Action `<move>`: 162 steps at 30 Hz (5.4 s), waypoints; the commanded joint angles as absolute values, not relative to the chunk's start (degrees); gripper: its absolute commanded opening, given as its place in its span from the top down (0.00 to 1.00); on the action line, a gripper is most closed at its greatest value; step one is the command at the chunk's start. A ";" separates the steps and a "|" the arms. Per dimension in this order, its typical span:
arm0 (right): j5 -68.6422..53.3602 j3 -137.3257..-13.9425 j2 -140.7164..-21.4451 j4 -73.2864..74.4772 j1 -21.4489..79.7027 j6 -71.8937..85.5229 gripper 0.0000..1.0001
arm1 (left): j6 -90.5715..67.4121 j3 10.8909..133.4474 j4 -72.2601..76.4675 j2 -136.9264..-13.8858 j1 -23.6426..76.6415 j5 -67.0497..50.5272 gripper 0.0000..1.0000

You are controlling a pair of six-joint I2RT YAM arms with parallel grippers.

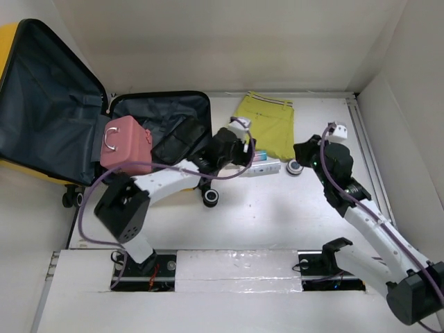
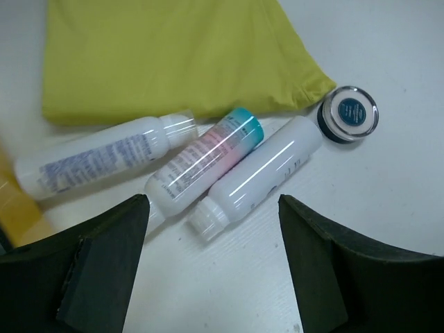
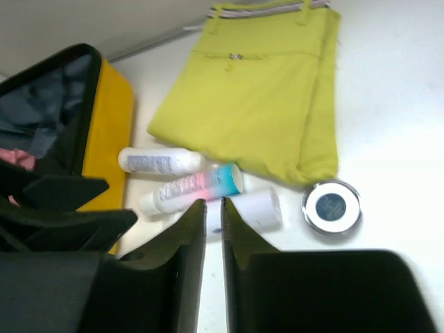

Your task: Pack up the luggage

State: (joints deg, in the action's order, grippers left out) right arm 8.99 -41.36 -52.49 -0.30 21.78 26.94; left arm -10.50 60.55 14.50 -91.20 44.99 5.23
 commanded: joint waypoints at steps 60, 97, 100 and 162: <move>-1.58 -33.31 -39.11 -1.32 12.92 29.62 0.39 | -17.82 63.63 11.00 -80.43 41.96 18.14 0.83; -3.16 -31.11 -45.70 -6.06 15.73 29.09 0.59 | -29.11 51.04 9.06 -65.45 29.68 22.50 0.30; -0.89 -31.11 -45.70 -6.06 15.73 29.09 0.88 | -18.49 60.80 7.56 -76.70 41.81 24.35 0.30; -1.84 -30.06 -42.09 -5.01 14.68 30.15 0.40 | -29.17 71.43 6.26 -94.54 17.51 17.55 0.79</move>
